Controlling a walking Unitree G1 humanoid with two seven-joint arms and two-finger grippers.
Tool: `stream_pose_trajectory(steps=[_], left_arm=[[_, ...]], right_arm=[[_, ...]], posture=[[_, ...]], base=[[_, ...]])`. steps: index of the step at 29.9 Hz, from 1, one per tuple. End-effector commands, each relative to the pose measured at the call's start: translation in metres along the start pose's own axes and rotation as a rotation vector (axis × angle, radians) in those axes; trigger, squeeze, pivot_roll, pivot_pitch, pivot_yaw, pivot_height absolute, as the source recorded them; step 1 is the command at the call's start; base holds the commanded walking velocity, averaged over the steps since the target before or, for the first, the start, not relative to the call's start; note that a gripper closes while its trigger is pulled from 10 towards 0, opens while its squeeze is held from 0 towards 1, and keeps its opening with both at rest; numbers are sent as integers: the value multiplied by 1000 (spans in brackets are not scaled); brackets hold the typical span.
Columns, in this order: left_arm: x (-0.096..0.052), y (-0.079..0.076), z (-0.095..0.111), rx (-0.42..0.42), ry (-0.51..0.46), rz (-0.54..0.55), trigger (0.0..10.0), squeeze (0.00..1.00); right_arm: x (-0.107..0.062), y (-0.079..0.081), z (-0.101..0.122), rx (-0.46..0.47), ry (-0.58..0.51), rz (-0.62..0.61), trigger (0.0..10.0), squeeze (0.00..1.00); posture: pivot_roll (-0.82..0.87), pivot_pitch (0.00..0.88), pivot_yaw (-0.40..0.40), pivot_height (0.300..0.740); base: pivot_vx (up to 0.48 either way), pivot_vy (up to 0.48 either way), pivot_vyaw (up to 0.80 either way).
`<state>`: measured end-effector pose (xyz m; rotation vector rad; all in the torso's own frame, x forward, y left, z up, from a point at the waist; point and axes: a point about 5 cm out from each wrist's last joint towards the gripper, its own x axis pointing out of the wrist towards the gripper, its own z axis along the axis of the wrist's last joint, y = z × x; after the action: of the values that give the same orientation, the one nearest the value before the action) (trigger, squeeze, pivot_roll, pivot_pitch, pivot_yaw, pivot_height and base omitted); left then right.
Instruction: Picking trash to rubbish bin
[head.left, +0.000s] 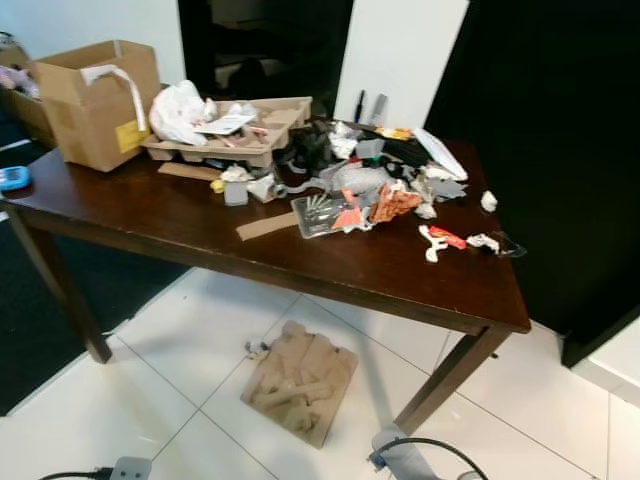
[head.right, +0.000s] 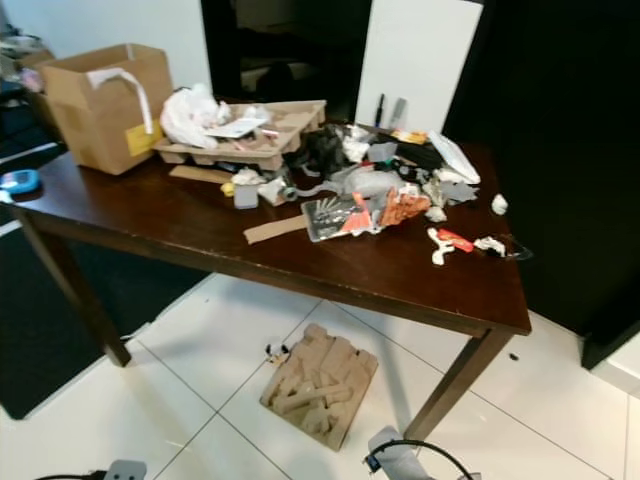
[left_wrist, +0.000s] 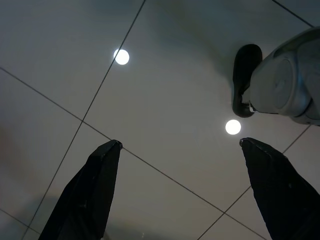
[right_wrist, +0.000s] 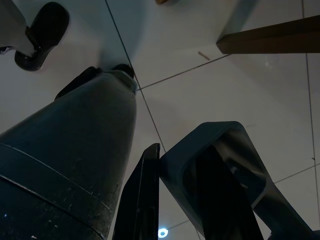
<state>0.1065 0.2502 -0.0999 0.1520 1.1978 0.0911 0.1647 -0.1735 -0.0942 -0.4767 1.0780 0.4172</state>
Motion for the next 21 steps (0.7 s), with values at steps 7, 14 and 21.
stream_pose_trajectory(steps=[7,14,21], left_arm=[[0,-6,-9,1,26,-11,10000,0],[0,-11,-8,31,24,-12,10000,0],[1,-25,-5,170,3,-16,10000,0]], right_arm=[[0,1,-3,-20,15,7,10000,0],[0,2,-3,-25,21,7,10000,0],[1,7,-4,-45,29,17,10000,0]], posture=[[190,40,-70,740],[190,49,-62,740],[184,71,-49,740]], base=[[0,0,0],[0,0,0],[0,0,0]])
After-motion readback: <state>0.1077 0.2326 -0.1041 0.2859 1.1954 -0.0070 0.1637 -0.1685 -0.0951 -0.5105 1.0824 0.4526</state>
